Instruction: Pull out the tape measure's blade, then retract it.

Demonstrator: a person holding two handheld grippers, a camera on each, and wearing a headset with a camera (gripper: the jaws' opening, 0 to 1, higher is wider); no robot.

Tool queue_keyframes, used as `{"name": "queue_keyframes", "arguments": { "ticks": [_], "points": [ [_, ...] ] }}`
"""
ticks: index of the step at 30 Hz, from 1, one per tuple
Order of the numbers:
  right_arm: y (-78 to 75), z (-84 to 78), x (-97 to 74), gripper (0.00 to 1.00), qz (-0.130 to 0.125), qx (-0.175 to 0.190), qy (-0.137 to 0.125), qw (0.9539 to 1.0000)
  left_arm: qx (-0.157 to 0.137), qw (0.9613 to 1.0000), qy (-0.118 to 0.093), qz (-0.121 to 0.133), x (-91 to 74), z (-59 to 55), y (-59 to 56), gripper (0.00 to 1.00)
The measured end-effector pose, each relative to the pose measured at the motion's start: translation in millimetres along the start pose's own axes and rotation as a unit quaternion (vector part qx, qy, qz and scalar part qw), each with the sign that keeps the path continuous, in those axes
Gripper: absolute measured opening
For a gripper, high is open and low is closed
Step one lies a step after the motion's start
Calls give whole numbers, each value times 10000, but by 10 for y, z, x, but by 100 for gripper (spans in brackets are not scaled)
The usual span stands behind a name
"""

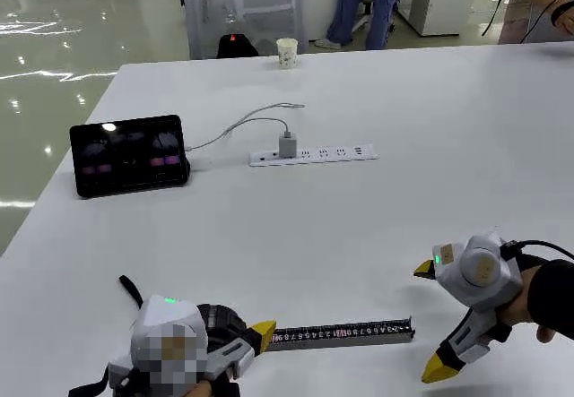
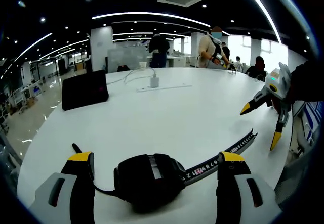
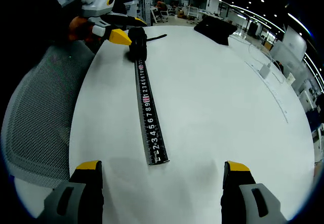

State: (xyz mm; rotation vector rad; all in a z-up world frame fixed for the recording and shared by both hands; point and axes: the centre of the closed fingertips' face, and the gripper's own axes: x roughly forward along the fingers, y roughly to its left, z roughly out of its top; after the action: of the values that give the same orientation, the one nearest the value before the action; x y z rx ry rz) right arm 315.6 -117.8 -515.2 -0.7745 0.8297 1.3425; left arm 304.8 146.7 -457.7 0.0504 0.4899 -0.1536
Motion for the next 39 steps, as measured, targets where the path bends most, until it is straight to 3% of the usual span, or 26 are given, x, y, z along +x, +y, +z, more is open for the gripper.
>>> {"name": "queue_keyframes", "arguments": {
  "ticks": [5,8,14,17,24,31,39],
  "points": [
    [-2,26,11,99,28,55,-12,10000,-250,9996,-122,38,19,-12,7,99],
    [4,18,17,99,54,-9,20,10000,-249,9995,-153,74,34,-8,30,99],
    [5,8,26,94,106,-79,86,9999,-240,9997,-47,19,66,-32,42,99],
    [-4,13,20,86,115,-107,89,9998,-201,9998,-94,-1,64,-11,39,99],
    [12,54,14,54,182,-203,31,9996,-206,9998,-58,10,67,-29,56,99],
    [25,61,26,44,255,-256,46,9993,-185,9998,-99,73,64,-19,97,99],
    [43,31,65,23,292,-475,136,9984,-211,9997,-78,95,73,-43,115,99]
  ]
}}
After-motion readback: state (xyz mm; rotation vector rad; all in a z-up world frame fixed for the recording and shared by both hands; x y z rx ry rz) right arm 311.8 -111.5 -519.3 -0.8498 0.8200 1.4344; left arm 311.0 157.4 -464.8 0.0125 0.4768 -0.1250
